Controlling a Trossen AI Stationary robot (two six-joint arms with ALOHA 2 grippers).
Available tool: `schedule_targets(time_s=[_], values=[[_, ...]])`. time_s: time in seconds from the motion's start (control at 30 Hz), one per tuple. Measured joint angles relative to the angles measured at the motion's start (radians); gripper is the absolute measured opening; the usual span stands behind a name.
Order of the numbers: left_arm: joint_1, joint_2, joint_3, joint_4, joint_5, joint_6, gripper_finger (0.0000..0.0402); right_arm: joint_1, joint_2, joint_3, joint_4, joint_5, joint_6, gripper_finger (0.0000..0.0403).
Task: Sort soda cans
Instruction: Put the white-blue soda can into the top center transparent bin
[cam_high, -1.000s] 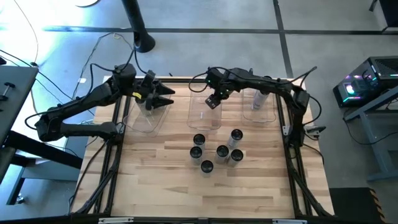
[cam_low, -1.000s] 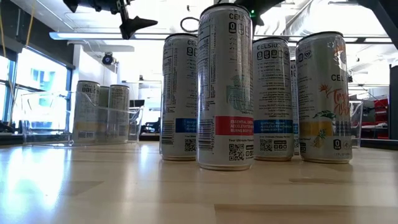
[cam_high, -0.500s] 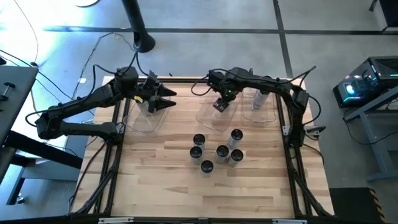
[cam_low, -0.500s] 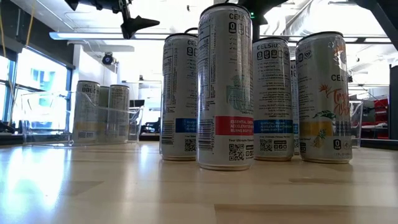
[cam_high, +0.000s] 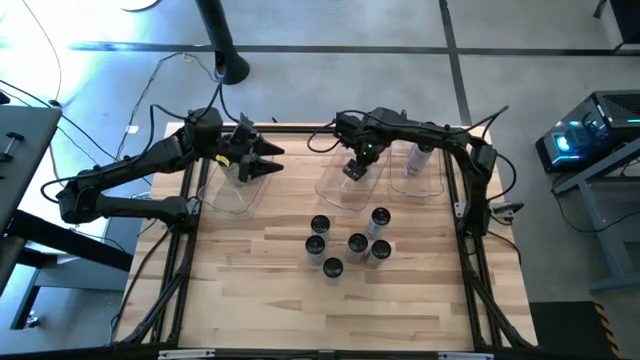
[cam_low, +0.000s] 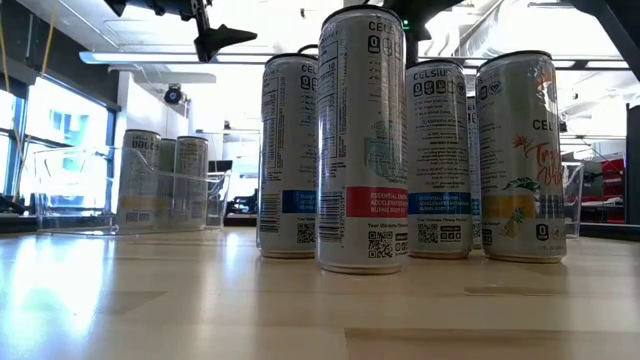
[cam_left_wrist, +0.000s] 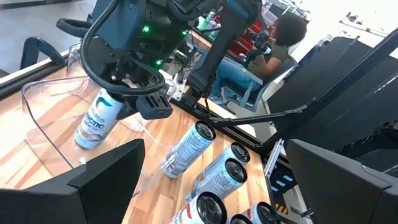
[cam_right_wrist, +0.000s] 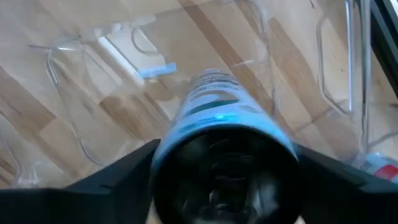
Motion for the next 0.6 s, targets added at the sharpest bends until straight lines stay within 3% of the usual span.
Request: schedule_targets(time_s=[0.13, 0.47, 0.6], values=[[0.000, 0.000, 0.000, 0.000, 0.001, 0.002, 0.0385, -0.008, -0.002, 0.000, -0.018, -0.024, 0.011, 0.0348], [0.000, 0.000, 0.000, 0.000, 0.013, 0.009, 0.0385, -0.054, -0.013, 0.000, -0.045, -0.038, 0.011, 0.0358], [0.000, 0.000, 0.000, 0.000, 0.018, 0.009, 0.0385, -0.055, -0.048, 0.000, -0.050, 0.017, 0.012, 0.0359]])
